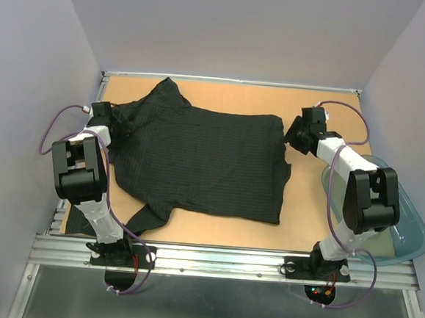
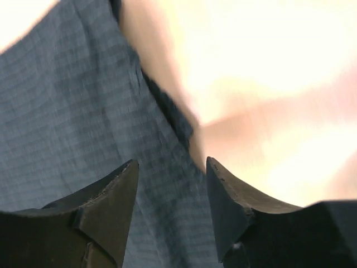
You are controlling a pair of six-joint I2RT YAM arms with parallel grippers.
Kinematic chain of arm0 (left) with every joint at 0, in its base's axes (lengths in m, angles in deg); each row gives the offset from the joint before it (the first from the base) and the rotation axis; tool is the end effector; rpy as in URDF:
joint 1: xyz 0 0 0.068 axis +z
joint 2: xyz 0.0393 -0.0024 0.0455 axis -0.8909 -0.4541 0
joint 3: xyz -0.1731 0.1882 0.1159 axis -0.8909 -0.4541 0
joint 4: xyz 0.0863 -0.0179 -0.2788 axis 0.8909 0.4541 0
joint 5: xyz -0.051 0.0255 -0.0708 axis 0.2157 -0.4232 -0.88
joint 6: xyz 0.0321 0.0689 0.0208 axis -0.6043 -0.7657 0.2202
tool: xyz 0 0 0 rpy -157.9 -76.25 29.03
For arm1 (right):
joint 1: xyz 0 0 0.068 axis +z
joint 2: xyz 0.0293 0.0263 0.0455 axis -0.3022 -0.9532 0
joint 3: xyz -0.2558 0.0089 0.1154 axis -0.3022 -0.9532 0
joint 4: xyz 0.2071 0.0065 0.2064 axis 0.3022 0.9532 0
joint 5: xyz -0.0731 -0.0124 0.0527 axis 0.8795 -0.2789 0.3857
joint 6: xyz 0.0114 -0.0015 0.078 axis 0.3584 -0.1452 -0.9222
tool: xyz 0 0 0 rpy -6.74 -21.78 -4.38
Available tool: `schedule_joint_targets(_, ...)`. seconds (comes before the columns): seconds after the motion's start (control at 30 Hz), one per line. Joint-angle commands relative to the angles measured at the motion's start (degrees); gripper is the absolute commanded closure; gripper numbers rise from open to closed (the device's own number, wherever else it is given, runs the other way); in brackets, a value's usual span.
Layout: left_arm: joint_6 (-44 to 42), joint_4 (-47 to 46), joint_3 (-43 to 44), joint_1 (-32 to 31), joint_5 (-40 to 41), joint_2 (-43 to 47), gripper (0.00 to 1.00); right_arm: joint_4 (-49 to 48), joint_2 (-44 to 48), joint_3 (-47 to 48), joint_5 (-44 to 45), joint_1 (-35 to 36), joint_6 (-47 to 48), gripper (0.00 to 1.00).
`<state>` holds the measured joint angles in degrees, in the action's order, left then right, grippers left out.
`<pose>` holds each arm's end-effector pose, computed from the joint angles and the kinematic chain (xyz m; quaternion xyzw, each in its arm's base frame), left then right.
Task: Fold and stack the long sleeve shirts
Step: Flatten the shirt out
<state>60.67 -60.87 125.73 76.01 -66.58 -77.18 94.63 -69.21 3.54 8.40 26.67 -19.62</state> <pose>0.4186 0.0918 0.1411 -0.3201 0.8559 -0.0923 0.3955 0.4003 0.0560 0.1876 0.2046 0.9083 0.0754 0.3571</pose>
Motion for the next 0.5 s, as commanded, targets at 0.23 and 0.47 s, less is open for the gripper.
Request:
schedule_joint_targets(0.23, -2.9, 2.0, -1.9, -0.6, -1.5, 1.8, 0.18, -4.3, -10.5, 8.3, 6.2, -0.7, -5.4, 0.67)
schedule_joint_targets(0.47, -3.7, 2.3, -1.2, -2.3, -1.2, 1.1, 0.18, -6.6, -12.7, 6.1, 3.7, -1.5, -4.8, 0.65)
